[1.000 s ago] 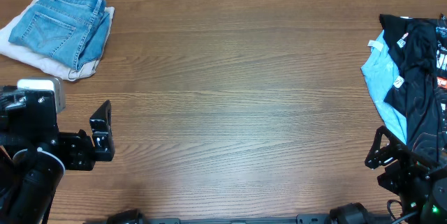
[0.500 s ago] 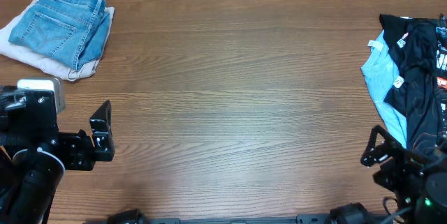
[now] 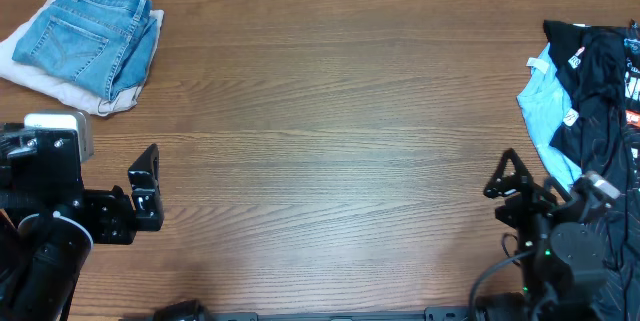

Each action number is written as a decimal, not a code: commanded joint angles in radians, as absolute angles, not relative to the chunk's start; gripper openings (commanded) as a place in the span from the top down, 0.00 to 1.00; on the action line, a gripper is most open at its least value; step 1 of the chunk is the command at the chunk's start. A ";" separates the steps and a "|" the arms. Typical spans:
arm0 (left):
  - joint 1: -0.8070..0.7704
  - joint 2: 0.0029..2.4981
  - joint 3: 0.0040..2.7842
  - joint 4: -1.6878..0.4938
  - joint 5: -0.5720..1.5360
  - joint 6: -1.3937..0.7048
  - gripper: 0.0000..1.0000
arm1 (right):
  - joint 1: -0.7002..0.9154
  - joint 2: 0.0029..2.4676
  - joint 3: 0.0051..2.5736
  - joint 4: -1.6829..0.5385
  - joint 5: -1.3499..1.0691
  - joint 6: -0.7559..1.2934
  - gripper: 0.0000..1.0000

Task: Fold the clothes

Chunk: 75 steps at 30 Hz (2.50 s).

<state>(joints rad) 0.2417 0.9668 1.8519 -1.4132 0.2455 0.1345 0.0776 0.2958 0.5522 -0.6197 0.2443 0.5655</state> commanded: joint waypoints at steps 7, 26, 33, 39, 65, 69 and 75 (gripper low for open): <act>0.235 0.967 1.853 -1.411 0.236 0.134 0.00 | 0.056 0.224 0.205 -0.113 0.110 0.460 0.00; 0.235 0.967 1.853 -1.411 0.236 0.134 0.00 | 0.057 0.003 0.048 -0.031 0.094 0.463 0.00; 0.235 0.967 1.853 -1.411 0.236 0.134 0.00 | 0.057 0.003 0.008 0.070 0.011 0.334 0.00; 0.235 0.967 1.853 -1.411 0.236 0.134 0.00 | 0.057 0.003 0.008 0.057 0.009 0.287 0.00; 0.235 0.967 1.853 -1.418 0.236 0.134 0.00 | 0.057 0.003 0.008 -0.084 0.006 0.258 0.00; 0.235 0.967 1.853 -1.418 0.236 0.134 0.00 | 0.057 0.003 0.008 -0.084 0.006 0.258 0.00; 0.235 0.967 1.853 -1.418 0.236 0.135 0.00 | 0.057 0.003 0.008 -0.084 0.006 0.258 0.00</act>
<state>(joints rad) 0.2417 0.9668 1.8519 -1.4181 0.2455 0.1345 0.0597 0.0147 0.0185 -0.0898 0.0071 0.2638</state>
